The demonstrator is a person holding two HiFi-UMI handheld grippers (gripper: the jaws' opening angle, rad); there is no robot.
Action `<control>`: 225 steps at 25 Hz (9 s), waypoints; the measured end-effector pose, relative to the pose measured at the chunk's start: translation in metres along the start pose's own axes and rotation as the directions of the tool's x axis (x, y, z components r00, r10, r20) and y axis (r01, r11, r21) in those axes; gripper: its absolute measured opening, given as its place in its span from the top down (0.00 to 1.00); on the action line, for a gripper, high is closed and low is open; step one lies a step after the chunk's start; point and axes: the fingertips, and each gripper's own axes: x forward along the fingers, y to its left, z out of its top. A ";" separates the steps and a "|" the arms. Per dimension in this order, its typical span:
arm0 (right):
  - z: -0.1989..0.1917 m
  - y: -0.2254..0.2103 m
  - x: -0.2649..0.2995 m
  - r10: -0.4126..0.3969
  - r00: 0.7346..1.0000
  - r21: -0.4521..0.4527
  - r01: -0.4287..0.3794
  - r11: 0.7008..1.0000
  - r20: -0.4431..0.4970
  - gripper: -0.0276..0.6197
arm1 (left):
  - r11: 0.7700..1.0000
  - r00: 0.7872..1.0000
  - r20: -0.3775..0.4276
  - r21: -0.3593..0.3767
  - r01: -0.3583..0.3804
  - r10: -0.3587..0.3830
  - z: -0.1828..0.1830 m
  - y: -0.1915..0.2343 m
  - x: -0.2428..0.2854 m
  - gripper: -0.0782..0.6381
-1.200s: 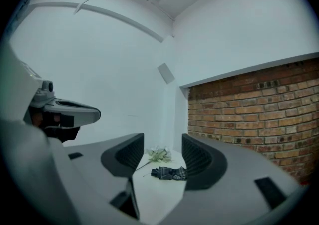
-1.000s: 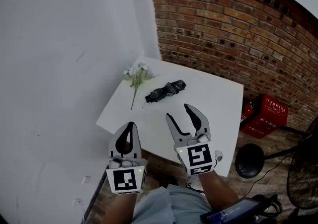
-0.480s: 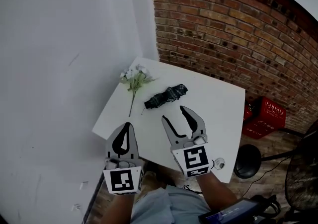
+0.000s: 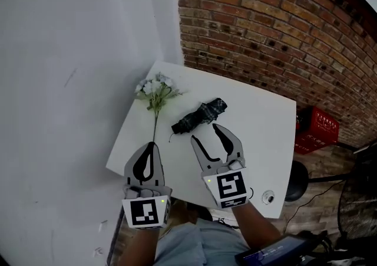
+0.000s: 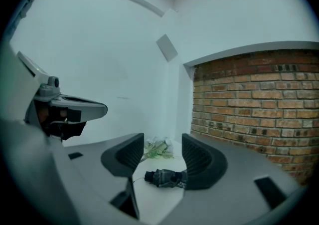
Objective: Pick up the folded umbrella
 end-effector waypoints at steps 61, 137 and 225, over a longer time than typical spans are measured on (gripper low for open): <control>-0.189 0.058 0.160 0.107 0.914 0.153 -0.050 0.987 -0.392 0.60 | 0.990 0.953 -0.269 -0.080 0.119 -0.137 -0.174 0.093 0.109 0.88; -0.259 -0.061 0.084 -0.162 0.761 0.211 0.367 0.906 -0.628 0.40 | 0.923 0.894 -0.231 -0.106 0.369 -0.384 -0.160 -0.008 0.165 0.88; -0.167 -0.073 0.005 -0.232 0.890 0.253 0.347 0.903 -0.392 0.67 | 0.948 0.943 -0.102 0.007 0.319 -0.317 -0.066 -0.055 0.087 0.88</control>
